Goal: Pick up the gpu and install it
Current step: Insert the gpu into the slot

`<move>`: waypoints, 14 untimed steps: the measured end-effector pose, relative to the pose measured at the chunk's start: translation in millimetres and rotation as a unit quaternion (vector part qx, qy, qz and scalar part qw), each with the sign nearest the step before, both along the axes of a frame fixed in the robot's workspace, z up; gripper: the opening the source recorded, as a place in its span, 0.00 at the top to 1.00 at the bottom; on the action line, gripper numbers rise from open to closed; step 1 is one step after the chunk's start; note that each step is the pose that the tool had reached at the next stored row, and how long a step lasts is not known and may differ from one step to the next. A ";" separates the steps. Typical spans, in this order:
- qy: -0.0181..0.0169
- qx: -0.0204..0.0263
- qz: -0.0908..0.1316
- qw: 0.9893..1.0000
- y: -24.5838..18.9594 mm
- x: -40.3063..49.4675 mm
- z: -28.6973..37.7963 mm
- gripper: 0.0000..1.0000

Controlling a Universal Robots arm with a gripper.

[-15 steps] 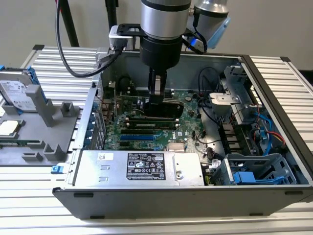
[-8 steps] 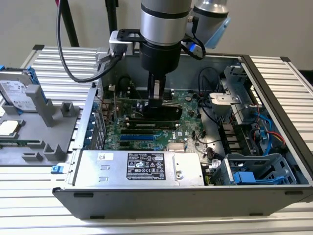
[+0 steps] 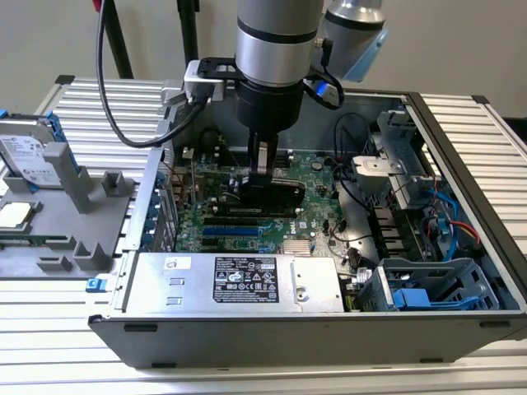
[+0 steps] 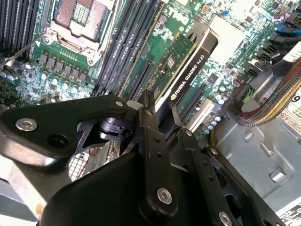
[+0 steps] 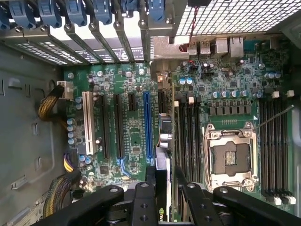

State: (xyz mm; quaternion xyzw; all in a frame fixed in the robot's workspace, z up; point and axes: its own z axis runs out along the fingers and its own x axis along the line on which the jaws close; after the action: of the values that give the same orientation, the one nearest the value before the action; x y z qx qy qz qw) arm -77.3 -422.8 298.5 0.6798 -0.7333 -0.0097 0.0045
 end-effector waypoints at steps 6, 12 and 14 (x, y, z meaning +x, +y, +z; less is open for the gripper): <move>0.000 0.000 0.001 1.000 -5.1 0.0 -4.2 1.00; 0.000 0.000 0.001 1.000 -10.4 -0.5 -7.0 1.00; 0.000 0.000 0.002 1.000 -11.0 -1.0 -8.1 1.00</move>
State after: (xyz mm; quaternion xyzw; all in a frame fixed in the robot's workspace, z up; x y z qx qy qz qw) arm -78.2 -433.8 290.4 0.6811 -0.7321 -0.0098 0.0045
